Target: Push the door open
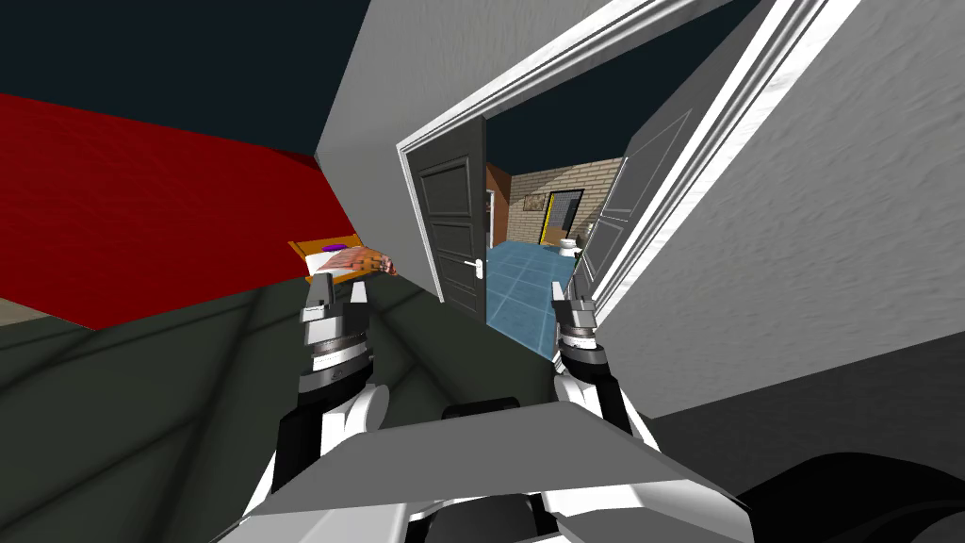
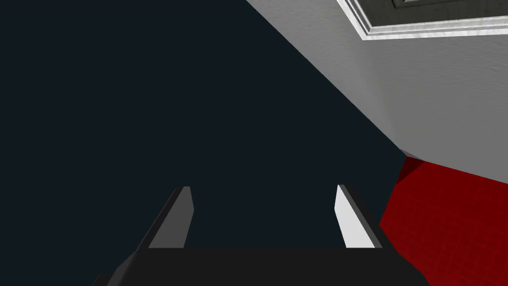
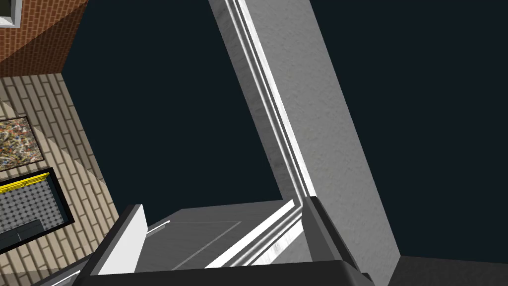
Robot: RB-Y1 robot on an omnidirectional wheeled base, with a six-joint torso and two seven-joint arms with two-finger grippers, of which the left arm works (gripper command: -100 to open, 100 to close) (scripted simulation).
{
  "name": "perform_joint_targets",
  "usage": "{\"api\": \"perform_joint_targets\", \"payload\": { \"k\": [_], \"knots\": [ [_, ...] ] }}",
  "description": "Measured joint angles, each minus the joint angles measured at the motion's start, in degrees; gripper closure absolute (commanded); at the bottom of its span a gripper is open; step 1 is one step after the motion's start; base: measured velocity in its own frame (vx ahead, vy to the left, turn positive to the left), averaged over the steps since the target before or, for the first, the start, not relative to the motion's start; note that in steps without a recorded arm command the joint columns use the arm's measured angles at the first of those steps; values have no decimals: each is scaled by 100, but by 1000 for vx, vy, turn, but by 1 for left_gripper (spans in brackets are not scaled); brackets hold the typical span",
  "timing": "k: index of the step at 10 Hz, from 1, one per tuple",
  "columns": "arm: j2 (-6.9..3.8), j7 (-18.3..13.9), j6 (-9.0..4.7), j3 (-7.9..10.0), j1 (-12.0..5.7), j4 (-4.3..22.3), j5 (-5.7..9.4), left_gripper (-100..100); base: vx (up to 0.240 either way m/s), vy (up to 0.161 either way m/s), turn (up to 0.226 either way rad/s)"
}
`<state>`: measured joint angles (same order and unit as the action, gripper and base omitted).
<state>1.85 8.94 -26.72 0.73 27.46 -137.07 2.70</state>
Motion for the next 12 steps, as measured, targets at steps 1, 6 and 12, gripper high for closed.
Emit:
{"api": "perform_joint_targets", "payload": {
  "k": [1, 6, 12],
  "knots": [
    [-18, -5, 4, -16, -67, 98, -4, -100, 47, 32, -45],
    [-155, -107, 0, -99, -444, 788, 1, -100, 66, 34, -54],
    [-335, -266, 28, -196, -1038, 1782, 21, -100, 83, 49, -59]
  ]
}}
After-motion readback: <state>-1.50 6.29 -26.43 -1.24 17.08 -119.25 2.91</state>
